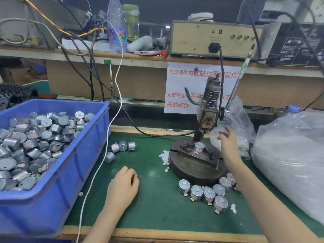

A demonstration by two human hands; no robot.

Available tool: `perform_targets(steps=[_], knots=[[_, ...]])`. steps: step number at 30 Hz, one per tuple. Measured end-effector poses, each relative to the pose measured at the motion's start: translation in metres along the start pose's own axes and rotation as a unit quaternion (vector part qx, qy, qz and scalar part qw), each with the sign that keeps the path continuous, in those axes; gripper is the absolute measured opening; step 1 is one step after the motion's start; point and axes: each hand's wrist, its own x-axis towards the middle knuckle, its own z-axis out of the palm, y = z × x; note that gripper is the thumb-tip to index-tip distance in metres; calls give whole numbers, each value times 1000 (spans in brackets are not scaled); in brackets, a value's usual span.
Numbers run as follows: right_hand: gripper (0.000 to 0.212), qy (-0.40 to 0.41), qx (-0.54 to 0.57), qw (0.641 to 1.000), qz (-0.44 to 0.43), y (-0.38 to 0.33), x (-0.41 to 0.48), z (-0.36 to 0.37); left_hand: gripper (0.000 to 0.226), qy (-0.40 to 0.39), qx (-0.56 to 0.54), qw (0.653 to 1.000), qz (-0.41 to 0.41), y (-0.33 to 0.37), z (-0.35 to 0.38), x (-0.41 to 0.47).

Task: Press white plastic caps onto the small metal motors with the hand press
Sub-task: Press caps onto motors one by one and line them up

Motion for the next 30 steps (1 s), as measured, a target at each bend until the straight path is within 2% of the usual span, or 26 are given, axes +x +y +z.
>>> perform_targets(steps=[3,8,13,18,21,23,25,30], knots=[[55,21,110,994,18,-33,27,-15,13,2,-7,1000,-11,-1,0,2],[58,-10,147,989,13,-78,50,-15,12,5,-12,1000,-9,2,-3,0],[30,16,206,978,11,-113,53,-12,11,1,-10,1000,-11,5,-5,0],[6,57,224,971,-60,-110,31,-13,9,-7,-8,1000,-7,7,-7,-2],[31,32,211,973,-90,-96,11,-22,9,-8,0,1000,-8,6,-6,-1],[37,-5,171,979,-111,-85,1,-28,10,-7,2,1000,-7,4,-4,-1],[36,-16,170,977,-126,-82,0,-29,10,-3,1,1000,-11,3,-3,-2],[16,37,187,967,-169,-71,3,-15,13,-3,-1,1000,-18,3,-2,0]])
